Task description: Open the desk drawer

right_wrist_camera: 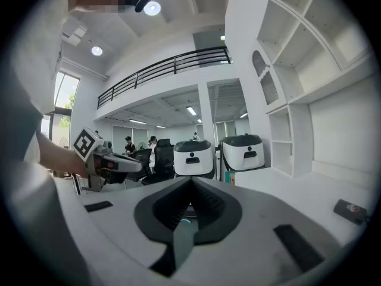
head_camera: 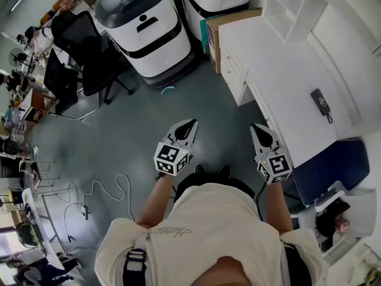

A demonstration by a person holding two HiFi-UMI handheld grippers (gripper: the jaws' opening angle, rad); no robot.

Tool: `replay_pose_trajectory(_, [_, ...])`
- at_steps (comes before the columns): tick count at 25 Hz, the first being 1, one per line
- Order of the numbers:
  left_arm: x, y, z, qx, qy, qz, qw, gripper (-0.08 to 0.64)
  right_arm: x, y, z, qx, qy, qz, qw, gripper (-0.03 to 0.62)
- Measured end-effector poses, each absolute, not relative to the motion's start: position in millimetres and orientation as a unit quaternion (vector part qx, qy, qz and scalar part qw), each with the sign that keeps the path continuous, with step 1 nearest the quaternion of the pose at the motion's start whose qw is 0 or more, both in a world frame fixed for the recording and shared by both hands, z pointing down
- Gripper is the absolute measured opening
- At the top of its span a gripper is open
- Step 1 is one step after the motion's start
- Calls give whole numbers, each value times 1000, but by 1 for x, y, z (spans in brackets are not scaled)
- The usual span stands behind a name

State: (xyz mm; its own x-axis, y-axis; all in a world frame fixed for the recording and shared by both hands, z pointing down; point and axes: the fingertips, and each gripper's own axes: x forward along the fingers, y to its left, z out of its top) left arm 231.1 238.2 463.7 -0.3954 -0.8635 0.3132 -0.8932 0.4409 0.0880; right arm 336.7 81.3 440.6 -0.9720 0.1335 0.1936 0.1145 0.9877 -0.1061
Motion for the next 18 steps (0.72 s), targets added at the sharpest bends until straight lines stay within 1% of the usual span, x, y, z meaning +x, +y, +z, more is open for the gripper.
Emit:
replay_pose_trajectory(7, [222, 238, 465, 519, -838, 45, 160, 3, 327, 78, 440, -64, -992, 52, 93, 0])
replay_pose_trajectory(18, [208, 238, 471, 507, -843, 44, 175, 3, 309, 77, 451, -85, -988, 58, 112, 0])
